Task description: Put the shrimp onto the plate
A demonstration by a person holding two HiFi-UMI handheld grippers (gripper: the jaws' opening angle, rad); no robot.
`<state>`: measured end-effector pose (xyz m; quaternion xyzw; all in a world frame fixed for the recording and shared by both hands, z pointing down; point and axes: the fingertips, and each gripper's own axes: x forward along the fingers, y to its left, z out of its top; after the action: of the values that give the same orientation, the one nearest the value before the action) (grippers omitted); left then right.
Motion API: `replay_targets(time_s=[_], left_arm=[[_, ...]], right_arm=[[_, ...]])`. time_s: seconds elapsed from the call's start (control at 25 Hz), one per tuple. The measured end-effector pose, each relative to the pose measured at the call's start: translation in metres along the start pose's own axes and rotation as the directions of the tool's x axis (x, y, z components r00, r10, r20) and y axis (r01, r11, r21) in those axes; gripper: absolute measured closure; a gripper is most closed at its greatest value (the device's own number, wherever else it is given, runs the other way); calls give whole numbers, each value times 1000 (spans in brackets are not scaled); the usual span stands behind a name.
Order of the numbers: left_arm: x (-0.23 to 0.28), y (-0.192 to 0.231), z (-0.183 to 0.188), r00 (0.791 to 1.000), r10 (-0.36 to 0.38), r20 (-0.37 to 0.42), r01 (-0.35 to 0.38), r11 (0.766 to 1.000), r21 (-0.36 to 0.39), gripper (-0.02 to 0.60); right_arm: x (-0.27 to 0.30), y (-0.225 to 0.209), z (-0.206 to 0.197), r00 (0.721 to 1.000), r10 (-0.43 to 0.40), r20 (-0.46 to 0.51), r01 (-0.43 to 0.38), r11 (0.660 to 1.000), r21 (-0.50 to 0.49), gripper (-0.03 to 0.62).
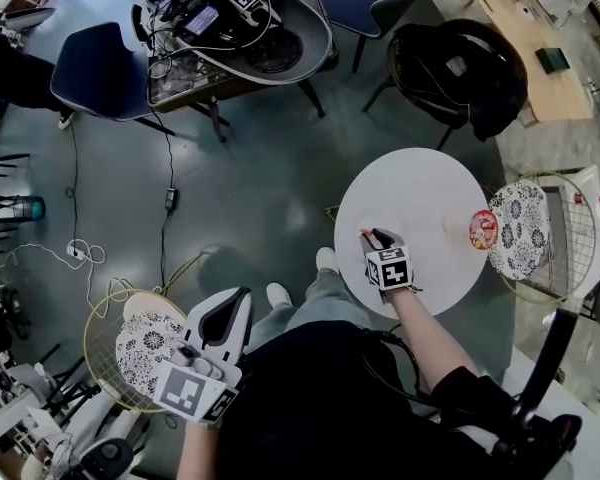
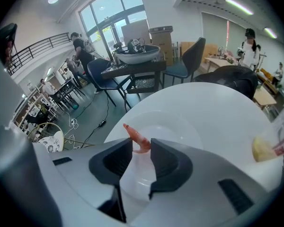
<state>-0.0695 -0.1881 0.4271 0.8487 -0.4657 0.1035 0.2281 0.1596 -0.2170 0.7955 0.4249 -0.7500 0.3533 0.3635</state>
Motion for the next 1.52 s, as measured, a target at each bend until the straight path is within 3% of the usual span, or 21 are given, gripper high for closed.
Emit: replay_targets(time_s=[0.72, 1.04, 1.28, 1.52], left_arm=[[-14, -3, 0, 999, -17, 39, 16, 1000, 18, 574], [-23, -6, 3, 995, -59, 84, 57, 998, 31, 574], [-25, -4, 15, 985, -114, 132, 109, 993, 48, 574], [-39, -4, 26, 974, -152, 170, 143, 988, 65, 574]], right_arm=[[-21, 5, 11, 998, -7, 55, 7, 1000, 7, 465], [-61, 28, 44, 991, 4, 131, 0, 1000, -31, 467], [-107, 69, 100, 966, 67, 248, -50, 996, -74, 487], [-166, 134, 153, 909, 167, 382, -120, 982, -143, 534]])
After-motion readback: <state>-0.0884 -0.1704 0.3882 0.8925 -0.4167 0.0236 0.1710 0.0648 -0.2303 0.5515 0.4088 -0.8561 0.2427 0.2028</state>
